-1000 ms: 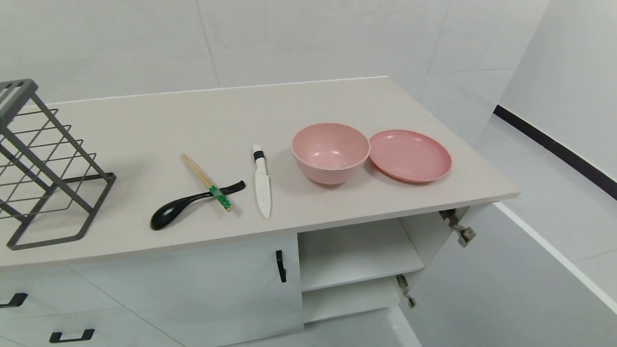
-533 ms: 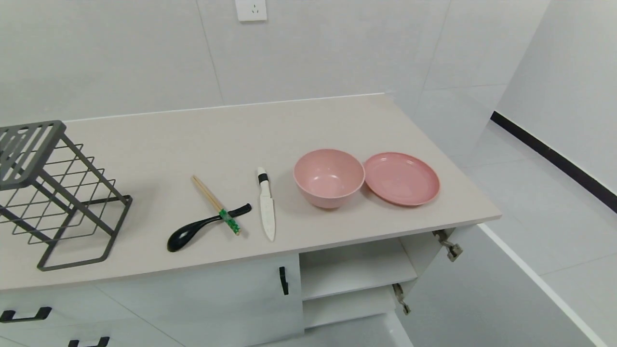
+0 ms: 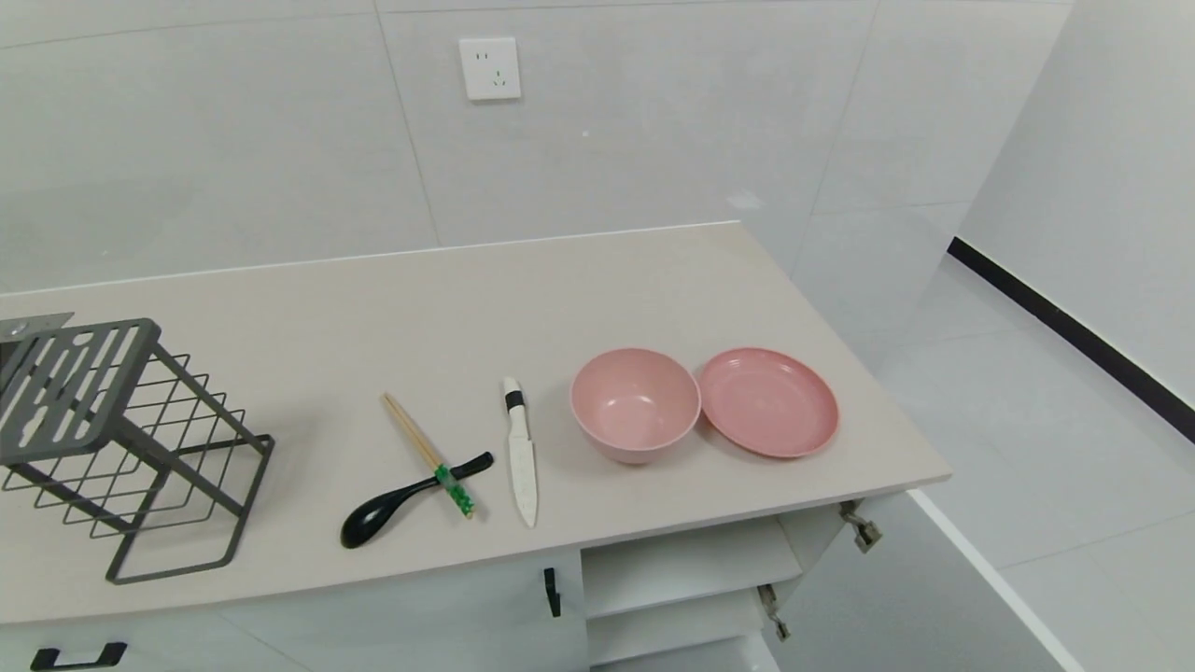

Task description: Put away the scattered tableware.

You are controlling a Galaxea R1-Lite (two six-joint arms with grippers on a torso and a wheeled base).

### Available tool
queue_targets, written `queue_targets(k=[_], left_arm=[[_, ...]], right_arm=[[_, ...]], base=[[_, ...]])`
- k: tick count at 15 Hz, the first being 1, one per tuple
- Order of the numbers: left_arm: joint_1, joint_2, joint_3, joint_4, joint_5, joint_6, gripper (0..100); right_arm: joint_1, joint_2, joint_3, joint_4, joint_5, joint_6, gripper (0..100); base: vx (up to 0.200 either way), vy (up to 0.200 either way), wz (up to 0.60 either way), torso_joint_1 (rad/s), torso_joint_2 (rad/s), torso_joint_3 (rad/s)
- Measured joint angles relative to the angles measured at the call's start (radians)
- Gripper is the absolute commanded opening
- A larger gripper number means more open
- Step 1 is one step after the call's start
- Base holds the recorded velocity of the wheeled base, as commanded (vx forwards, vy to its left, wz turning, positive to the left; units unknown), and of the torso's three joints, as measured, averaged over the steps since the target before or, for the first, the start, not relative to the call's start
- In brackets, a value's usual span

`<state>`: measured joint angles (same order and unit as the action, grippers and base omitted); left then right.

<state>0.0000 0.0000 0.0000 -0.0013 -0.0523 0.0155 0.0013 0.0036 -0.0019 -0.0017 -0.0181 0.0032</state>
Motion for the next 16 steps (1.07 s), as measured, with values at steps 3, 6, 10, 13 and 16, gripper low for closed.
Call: queue_targets(k=[3,6,10,13,16], left_arm=[[0.0,0.0,0.0,0.001,0.0,0.0,100],[0.0,0.0,0.0,0.0,0.0,0.0,100],[0.0,0.0,0.0,0.0,0.0,0.002,100],[0.0,0.0,0.0,0.0,0.0,0.001,100],[0.0,0.0,0.0,0.0,0.0,0.003,100]], right_arm=[[0.0,0.0,0.0,0.001,0.0,0.001,100],[0.0,0.0,0.0,0.001,0.0,0.001,100],[0.0,0.0,0.0,0.0,0.0,0.0,100],[0.0,0.0,0.0,0.001,0.0,0.0,100],[0.0,0.0,0.0,0.0,0.0,0.0,100]], base=[[0.0,0.0,0.0,0.0,0.0,0.0],[0.0,0.0,0.0,0.0,0.0,0.0],[0.05,0.0,0.0,0.001,0.0,0.001],[0.0,0.0,0.0,0.0,0.0,0.0],[0.0,0.0,0.0,0.0,0.0,0.0]])
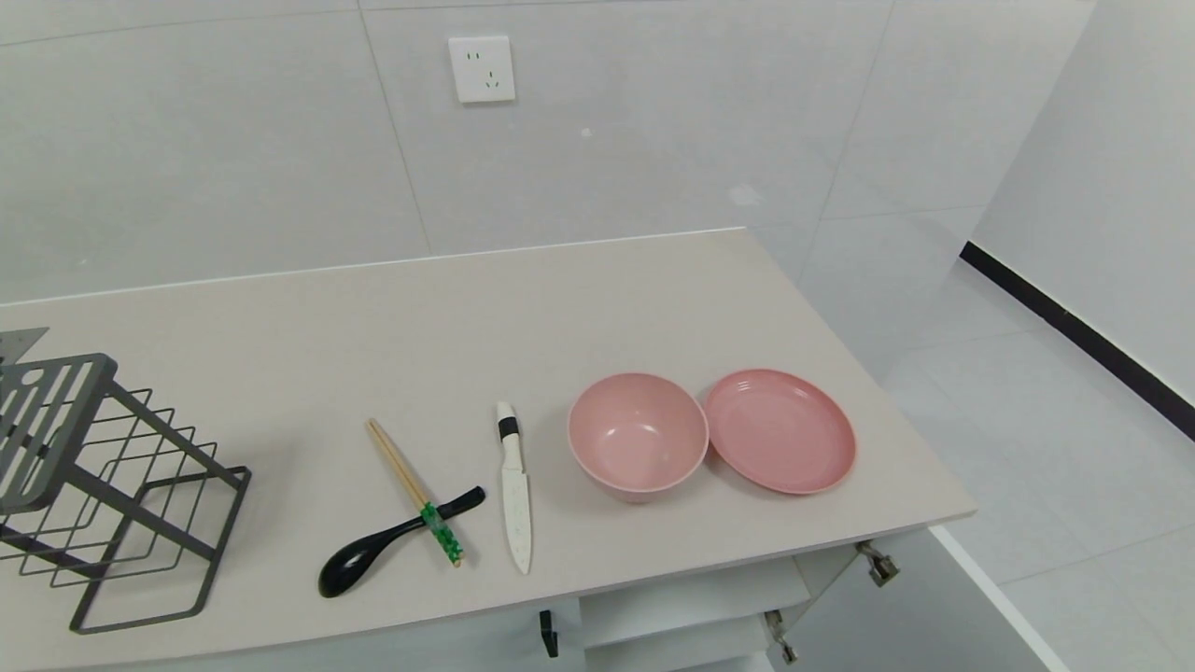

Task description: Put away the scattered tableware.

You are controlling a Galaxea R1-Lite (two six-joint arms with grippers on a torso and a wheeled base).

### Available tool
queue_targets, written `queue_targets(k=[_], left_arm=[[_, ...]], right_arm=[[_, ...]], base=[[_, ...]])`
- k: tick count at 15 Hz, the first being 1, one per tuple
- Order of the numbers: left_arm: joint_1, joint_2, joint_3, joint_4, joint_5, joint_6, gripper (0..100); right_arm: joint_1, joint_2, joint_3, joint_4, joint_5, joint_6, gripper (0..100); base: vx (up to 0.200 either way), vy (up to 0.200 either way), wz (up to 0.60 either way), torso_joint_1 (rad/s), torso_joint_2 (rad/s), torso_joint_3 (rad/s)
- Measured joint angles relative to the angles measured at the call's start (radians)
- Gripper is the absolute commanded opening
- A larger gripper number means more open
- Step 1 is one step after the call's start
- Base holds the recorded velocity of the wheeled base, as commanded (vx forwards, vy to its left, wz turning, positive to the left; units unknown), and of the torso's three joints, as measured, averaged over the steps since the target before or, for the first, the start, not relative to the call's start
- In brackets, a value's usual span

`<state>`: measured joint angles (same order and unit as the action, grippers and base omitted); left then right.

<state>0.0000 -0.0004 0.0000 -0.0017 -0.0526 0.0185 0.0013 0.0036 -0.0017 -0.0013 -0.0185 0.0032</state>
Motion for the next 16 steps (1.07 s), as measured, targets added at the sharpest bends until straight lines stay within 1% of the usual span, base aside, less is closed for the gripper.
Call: queue_targets(k=[2,4,7,10,12,13,15,16], left_arm=[[0.0,0.0,0.0,0.0,-0.002,0.0,100],[0.0,0.0,0.0,0.0,-0.009,0.007,100],[0.0,0.0,0.0,-0.002,-0.011,0.001,100],[0.0,0.0,0.0,-0.002,-0.01,-0.003,100],[0.0,0.0,0.0,-0.001,-0.01,0.001,100],[0.0,0.0,0.0,-0.001,-0.011,0.001,100],[0.0,0.0,0.0,-0.001,-0.011,-0.001,100],[0.0,0.0,0.0,-0.001,-0.011,-0.001,100]], right_arm=[[0.0,0.0,0.0,0.0,0.0,0.0,100],[0.0,0.0,0.0,0.0,0.0,-0.005,100],[0.0,0.0,0.0,0.0,0.003,-0.001,100],[-0.001,0.0,0.0,-0.001,0.042,0.013,100],[-0.001,0.0,0.001,-0.002,0.069,0.002,100],[-0.001,0.0,0.001,-0.044,0.087,-0.007,100],[-0.001,0.0,0.001,-0.236,0.096,-0.035,100],[-0.002,0.0,0.001,-0.274,0.114,-0.057,100]], base=[[0.0,0.0,0.0,0.0,0.0,0.0],[0.0,0.0,0.0,0.0,0.0,0.0],[0.0,0.0,0.0,0.0,0.0,0.0],[0.0,0.0,0.0,0.0,0.0,0.0],[0.0,0.0,0.0,0.0,0.0,0.0],[0.0,0.0,0.0,0.0,0.0,0.0],[0.0,0.0,0.0,0.0,0.0,0.0],[0.0,0.0,0.0,0.0,0.0,0.0]])
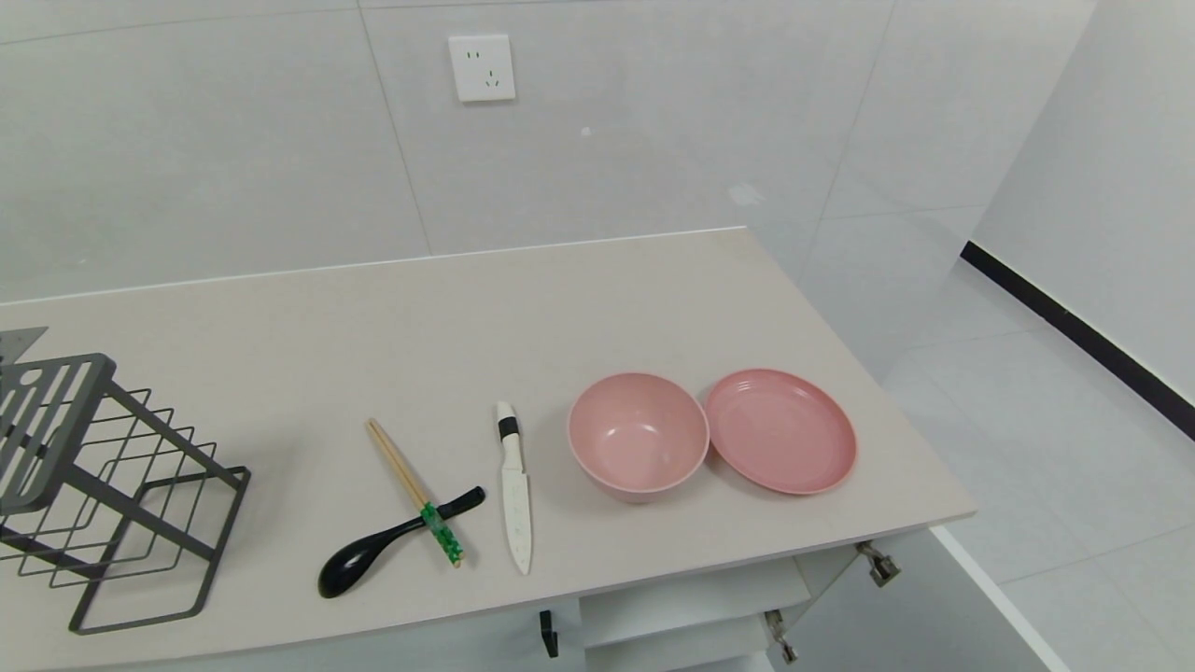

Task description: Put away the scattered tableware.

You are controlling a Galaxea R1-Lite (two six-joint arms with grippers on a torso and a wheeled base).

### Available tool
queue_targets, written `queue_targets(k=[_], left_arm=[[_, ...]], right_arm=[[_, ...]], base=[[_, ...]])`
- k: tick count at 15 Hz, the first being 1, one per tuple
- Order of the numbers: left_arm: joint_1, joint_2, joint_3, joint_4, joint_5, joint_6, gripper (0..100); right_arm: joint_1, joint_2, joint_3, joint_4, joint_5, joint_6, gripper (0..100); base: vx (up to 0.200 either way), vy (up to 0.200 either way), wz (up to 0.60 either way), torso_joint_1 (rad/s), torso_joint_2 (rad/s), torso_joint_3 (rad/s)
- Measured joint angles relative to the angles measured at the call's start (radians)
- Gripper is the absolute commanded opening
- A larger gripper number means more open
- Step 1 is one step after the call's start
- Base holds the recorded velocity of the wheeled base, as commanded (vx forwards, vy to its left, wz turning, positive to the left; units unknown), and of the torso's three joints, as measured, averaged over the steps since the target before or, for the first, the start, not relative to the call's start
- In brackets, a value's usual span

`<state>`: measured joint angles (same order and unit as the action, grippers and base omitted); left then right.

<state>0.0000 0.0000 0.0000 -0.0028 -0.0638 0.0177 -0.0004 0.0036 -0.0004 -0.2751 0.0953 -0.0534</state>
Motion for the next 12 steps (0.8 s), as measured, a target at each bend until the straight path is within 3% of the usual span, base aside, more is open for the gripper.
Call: queue_targets(k=[3,6,12], left_arm=[[0.0,0.0,0.0,0.0,0.001,-0.004,100],[0.0,0.0,0.0,-0.001,0.004,-0.018,100],[0.0,0.0,0.0,-0.001,0.004,-0.028,100]], right_arm=[[-0.014,0.052,-0.017,0.025,0.133,-0.001,100],[-0.02,0.242,-0.067,0.053,0.244,0.003,100],[0.058,0.678,-0.017,-0.089,0.316,-0.033,100]], base=[[0.0,0.0,0.0,0.0,0.0,0.0],[0.0,0.0,0.0,0.0,0.0,0.0],[0.0,0.0,0.0,0.0,0.0,0.0]])
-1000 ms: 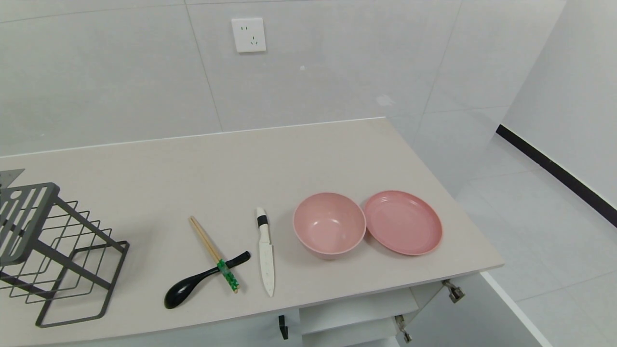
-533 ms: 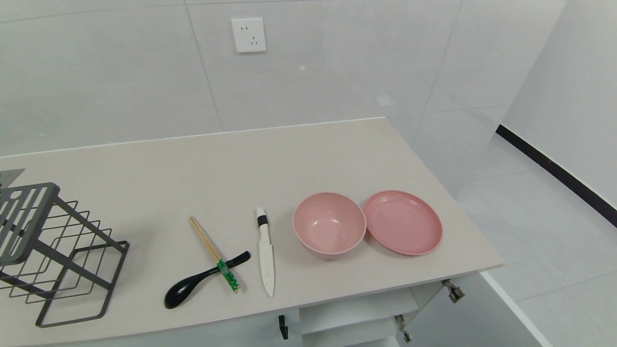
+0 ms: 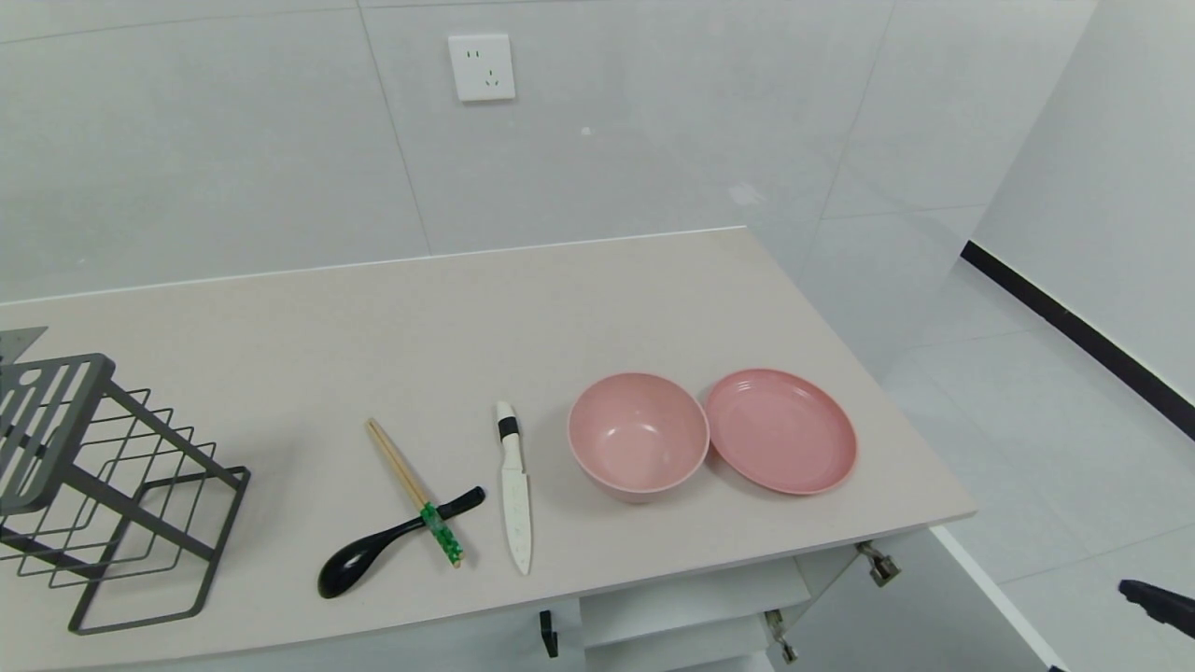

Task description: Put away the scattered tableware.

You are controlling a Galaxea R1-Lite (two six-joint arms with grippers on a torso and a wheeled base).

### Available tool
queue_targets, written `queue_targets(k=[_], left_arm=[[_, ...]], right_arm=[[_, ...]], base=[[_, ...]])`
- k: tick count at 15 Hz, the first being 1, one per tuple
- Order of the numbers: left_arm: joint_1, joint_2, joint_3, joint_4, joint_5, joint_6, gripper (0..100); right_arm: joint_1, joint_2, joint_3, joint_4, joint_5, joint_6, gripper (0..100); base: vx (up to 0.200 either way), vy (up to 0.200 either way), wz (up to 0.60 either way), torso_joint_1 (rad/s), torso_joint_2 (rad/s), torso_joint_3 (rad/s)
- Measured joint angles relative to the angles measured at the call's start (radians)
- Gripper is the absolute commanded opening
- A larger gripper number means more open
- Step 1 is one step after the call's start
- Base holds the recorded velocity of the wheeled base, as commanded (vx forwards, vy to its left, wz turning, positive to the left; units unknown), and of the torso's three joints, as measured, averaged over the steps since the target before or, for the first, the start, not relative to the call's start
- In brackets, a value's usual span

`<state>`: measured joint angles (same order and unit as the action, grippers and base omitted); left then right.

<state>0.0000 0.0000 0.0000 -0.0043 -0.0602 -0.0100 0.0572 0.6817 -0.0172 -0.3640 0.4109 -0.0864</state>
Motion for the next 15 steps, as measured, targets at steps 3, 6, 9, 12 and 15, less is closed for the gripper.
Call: queue_targets(k=[3,6,9,12,15], left_arm=[[0.0,0.0,0.0,0.0,0.001,0.0,100],[0.0,0.0,0.0,0.0,0.002,0.0,100],[0.0,0.0,0.0,0.0,0.002,0.0,100],[0.0,0.0,0.0,0.0,0.003,0.0,100],[0.0,0.0,0.0,0.0,0.004,0.0,100]], right_arm=[[0.013,0.152,0.014,-0.023,0.002,-0.001,100],[0.012,0.258,0.016,-0.089,0.002,-0.002,100],[0.009,0.394,0.017,-0.237,0.003,-0.001,100],[0.014,0.632,0.017,-0.496,0.002,0.0,100],[0.028,0.869,0.017,-0.792,0.0,0.018,100]], base=[[0.0,0.0,0.0,0.0,0.0,0.0],[0.0,0.0,0.0,0.0,0.0,0.0],[0.0,0.0,0.0,0.0,0.0,0.0],[0.0,0.0,0.0,0.0,0.0,0.0],[0.0,0.0,0.0,0.0,0.0,0.0]])
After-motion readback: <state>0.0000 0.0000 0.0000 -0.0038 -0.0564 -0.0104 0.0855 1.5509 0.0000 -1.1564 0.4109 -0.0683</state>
